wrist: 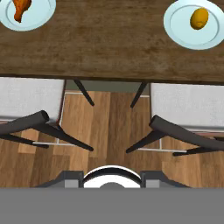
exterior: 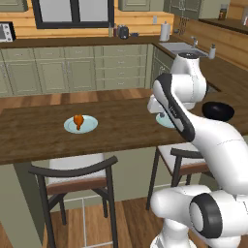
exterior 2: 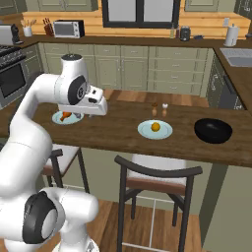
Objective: Pick the chicken drumstick and lemon from their plates and place them in the bowl. Then put the bowl in the fridge.
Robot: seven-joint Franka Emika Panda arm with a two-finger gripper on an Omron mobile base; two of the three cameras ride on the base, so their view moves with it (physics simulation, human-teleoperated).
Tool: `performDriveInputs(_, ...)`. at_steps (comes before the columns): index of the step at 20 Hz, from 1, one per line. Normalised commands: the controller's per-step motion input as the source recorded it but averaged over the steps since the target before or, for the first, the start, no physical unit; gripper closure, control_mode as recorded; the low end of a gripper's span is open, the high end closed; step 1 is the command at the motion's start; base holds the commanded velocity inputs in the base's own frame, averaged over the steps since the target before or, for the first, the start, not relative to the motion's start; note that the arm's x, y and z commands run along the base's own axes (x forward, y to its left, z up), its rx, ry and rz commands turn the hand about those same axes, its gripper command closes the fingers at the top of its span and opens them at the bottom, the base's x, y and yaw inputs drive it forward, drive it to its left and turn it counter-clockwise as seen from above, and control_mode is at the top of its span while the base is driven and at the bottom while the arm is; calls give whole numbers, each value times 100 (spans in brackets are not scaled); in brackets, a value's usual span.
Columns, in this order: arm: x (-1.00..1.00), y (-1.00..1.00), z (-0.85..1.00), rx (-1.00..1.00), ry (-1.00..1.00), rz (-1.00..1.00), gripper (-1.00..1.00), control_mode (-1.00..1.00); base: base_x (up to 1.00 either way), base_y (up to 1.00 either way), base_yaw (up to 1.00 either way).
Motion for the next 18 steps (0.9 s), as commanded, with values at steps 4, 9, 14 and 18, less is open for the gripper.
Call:
performDriveInputs(4, -42, -6, 0, 0, 0, 0, -100, -100, 0, 0, 0)
performDriveInputs(9, -58, -53, -23, 2, -7, -1, -100, -100, 0, 0, 0)
performDriveInputs(14, 84, -91, -40, 14, 0, 0, -100, -100, 0, 0, 0)
performDriveInputs(18, 100, -66, -19, 7, 9, -1, -100, -100, 0, 0, 0)
